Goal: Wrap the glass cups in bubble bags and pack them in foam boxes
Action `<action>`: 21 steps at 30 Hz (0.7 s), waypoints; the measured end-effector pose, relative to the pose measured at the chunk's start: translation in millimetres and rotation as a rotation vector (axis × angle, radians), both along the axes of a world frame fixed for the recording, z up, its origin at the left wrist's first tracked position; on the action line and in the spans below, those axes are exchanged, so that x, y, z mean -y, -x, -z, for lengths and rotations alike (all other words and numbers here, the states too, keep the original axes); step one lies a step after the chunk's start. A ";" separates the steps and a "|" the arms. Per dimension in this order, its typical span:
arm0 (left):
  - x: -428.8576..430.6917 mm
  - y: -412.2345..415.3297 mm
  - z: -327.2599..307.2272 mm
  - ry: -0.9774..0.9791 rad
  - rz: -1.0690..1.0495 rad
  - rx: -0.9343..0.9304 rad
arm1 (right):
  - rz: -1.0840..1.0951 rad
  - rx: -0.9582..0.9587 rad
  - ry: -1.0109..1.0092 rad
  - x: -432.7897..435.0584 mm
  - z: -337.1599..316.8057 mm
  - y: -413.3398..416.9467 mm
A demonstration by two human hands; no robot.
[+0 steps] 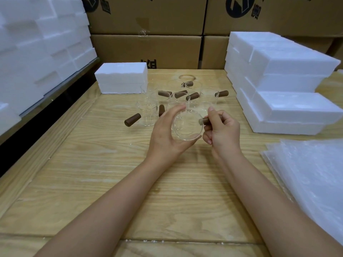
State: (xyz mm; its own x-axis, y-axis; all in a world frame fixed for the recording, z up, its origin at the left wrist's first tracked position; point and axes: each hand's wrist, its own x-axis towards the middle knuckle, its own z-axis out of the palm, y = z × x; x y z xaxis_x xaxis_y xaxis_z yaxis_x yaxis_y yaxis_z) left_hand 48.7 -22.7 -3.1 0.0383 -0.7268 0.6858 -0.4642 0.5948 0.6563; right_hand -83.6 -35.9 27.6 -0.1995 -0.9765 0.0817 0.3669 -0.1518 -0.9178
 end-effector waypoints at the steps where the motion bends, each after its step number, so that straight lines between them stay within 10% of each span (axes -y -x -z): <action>1: -0.3 0.4 -0.1 -0.039 0.014 -0.021 | 0.015 -0.012 -0.005 -0.4 0.3 -0.1; 21: -4.8 4.7 -3.8 -0.049 -0.111 0.122 | -0.086 -0.638 -0.074 -5.9 -7.2 -7.0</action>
